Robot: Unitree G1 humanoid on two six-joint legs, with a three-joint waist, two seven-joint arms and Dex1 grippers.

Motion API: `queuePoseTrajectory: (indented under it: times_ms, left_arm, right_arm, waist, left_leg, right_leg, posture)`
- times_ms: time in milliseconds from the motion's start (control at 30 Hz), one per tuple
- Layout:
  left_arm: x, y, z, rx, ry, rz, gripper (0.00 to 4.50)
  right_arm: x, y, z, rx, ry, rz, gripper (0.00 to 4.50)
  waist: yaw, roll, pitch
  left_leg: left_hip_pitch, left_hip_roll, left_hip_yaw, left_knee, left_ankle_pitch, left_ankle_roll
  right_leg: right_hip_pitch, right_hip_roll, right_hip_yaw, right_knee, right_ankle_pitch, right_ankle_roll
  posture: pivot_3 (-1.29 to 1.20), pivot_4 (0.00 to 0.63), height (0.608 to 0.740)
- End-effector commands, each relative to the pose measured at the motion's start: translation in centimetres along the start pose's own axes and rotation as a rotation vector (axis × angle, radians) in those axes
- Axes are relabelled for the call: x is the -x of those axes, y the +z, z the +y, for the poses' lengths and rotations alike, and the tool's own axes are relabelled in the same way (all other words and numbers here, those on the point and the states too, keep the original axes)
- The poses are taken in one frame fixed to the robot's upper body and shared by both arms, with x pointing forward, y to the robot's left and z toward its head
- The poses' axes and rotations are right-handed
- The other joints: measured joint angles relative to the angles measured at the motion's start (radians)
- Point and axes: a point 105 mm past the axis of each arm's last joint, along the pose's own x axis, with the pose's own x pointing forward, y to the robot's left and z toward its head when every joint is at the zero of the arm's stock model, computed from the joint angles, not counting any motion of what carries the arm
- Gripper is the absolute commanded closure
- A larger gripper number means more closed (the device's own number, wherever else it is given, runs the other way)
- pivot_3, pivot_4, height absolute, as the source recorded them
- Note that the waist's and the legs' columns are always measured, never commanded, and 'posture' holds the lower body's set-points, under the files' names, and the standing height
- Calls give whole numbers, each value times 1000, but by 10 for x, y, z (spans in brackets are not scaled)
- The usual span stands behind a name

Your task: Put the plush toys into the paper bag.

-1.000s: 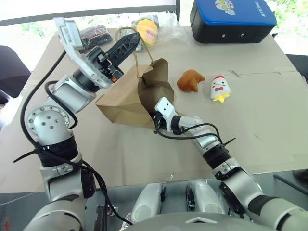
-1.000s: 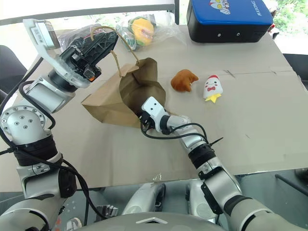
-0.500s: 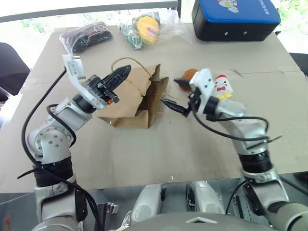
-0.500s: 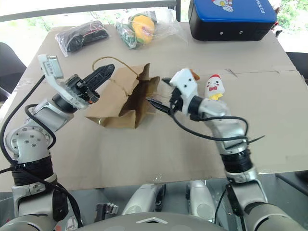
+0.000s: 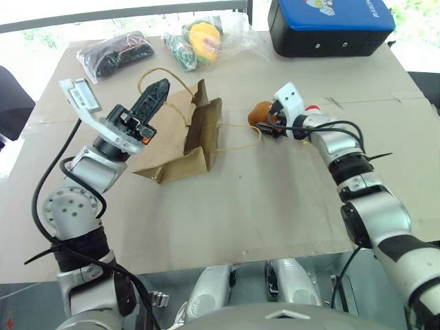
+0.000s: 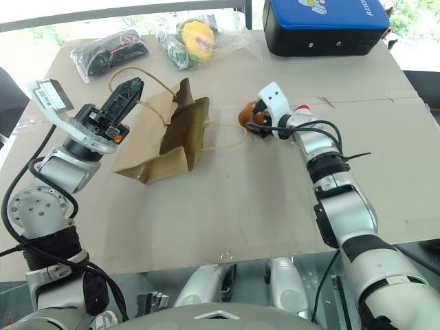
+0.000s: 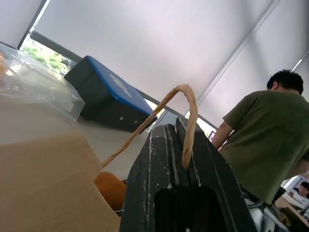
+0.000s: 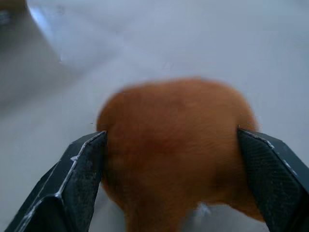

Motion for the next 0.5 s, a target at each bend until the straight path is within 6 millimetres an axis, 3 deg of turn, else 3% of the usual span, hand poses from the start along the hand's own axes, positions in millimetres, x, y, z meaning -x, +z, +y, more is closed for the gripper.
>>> queuePoseTrajectory:
  times_ms: [33, 133, 233, 333, 500]
  left_arm:
    - [10, 17, -11, -8, -20, -63, 4500]
    - [15, 17, -12, 6, -9, -78, 4500]
    - [14, 16, -18, 26, -29, -88, 4500]
    - [8, 14, -26, 56, -67, -100, 4500]
    - [-13, 6, -40, 116, -152, -101, 4500]
  right_arm:
    - [4, 1, -9, 68, 4, -29, 1988]
    - [19, 32, -14, 80, 53, -181, 3445]
    - [47, 73, -11, 127, 119, -363, 4439]
    - [73, 101, 7, 205, 193, -456, 4439]
    - [104, 124, 27, 319, 240, -480, 4439]
  waist:
    - [-1, 0, 0]
    - [2, 0, 0]
    - [7, 0, 0]
    - [6, 0, 0]
    - [8, 0, 0]
  left_leg:
    - [0, 0, 0, 1, 0, 0]
    - [0, 0, -1, 1, 0, 0]
    - [-1, 0, -1, 2, 0, 0]
    - [-1, 0, -1, 2, 0, 0]
    - [-1, 0, -2, 2, 0, 0]
  right_leg:
    - [0, 0, 0, 0, 0, 0]
    - [0, 0, 0, 1, 0, 0]
    - [0, 0, 0, 1, 0, 0]
    - [0, 0, 0, 1, 1, 1]
    - [0, 0, -1, 1, 1, 1]
  posture:
    - [0, 150, 740]
    - [0, 150, 740]
    - [0, 150, 740]
    - [0, 150, 740]
    - [0, 150, 740]
